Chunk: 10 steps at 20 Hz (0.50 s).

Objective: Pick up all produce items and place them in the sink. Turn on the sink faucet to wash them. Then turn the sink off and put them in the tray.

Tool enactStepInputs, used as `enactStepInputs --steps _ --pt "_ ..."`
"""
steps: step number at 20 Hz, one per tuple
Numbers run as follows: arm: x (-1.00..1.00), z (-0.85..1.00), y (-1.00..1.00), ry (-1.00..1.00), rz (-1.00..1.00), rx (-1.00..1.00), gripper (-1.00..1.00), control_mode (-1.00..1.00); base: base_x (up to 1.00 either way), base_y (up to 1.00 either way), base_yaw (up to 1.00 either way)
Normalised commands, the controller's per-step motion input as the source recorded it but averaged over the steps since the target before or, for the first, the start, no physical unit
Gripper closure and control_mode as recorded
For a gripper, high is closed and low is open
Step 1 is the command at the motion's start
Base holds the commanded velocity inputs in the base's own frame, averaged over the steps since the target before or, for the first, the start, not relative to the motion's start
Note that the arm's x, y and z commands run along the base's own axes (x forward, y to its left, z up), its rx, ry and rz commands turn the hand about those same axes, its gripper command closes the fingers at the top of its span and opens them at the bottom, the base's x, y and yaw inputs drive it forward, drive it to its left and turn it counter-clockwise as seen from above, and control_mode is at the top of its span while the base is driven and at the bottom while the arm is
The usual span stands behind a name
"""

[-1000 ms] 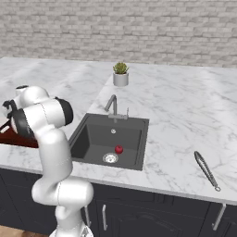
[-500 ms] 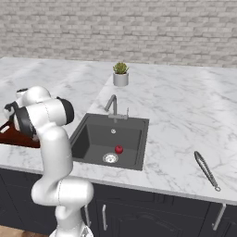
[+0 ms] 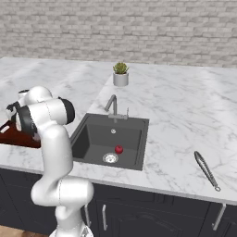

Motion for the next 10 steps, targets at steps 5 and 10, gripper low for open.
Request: enactStepInputs --steps 5,10 --pt "0.0 0.07 0.01 0.0 0.0 0.0 -1.0 -1.0 0.0 0.0 0.0" --pt "-0.06 0.37 0.0 0.0 0.0 0.0 -1.0 -1.0 0.0 0.0 0.0"
